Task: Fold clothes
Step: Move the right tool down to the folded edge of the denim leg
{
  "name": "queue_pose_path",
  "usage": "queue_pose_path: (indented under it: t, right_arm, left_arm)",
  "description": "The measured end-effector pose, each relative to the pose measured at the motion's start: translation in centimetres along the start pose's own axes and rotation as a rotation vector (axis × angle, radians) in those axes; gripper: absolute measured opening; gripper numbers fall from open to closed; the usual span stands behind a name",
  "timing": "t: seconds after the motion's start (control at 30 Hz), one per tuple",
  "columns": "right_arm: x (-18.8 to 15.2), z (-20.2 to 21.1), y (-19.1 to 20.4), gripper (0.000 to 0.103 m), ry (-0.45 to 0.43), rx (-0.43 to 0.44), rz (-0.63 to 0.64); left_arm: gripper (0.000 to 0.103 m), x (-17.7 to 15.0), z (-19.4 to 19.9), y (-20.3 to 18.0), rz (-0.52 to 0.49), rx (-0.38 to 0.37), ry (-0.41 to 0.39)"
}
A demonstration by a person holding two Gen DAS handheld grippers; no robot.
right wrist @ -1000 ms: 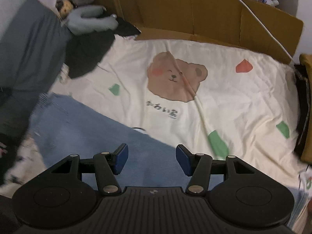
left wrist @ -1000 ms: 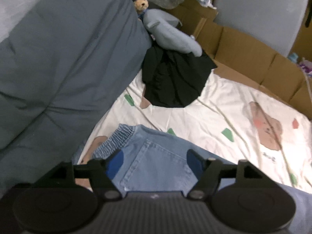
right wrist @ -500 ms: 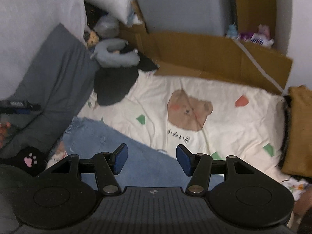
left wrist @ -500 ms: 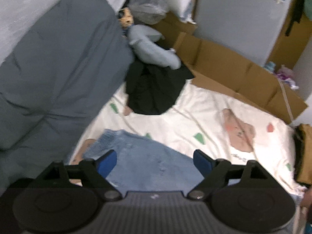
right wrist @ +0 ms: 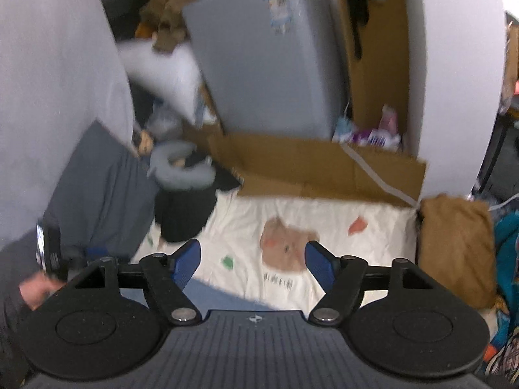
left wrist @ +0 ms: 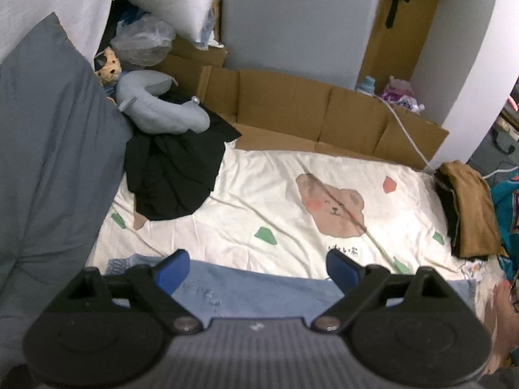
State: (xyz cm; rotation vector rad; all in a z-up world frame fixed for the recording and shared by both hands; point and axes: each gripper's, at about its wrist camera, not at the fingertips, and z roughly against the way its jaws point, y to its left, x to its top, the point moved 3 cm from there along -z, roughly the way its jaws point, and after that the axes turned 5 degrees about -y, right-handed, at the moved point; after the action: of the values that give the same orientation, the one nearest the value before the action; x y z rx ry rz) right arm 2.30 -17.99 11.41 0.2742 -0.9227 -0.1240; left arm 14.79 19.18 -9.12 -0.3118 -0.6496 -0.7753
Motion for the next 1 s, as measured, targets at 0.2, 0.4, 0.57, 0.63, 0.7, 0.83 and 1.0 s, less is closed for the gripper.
queue_pose_path:
  t: [0.2, 0.4, 0.57, 0.63, 0.7, 0.83, 1.0]
  right_arm:
    - [1.8, 2.1, -2.5, 0.084, -0.049, 0.022, 0.000]
    - [1.0, -1.0, -8.5, 0.086, -0.013, 0.005, -0.032]
    - [0.0, -6.4, -14.3, 0.086, 0.044, -0.007, -0.105]
    - [-0.1, -8.1, -16.4, 0.086, 0.064, -0.014, -0.145]
    - [-0.2, -9.3, -18.1, 0.086, 0.077, -0.006, -0.189]
    - [-0.4, -10.5, -21.1, 0.086, 0.107, -0.017, -0.267]
    - [-0.9, -10.9, -24.1, 0.086, 0.165, -0.041, -0.338]
  left_arm:
    - [0.093, -0.8, 0.6, 0.1, -0.013, 0.054, 0.048]
    - [0.093, -1.5, -0.2, 1.1, 0.081, 0.055, 0.077]
    - [0.093, -1.7, -2.9, 1.4, 0.152, 0.076, 0.066]
    - [0.092, -1.5, -4.2, 1.0, 0.149, 0.070, 0.078]
    - [0.092, -1.1, -5.6, 0.5, 0.132, 0.062, 0.100]
    - [0.091, -0.3, -7.9, -1.0, 0.090, 0.063, 0.193]
    - [0.089, 1.6, -9.8, -3.5, 0.060, 0.052, 0.295]
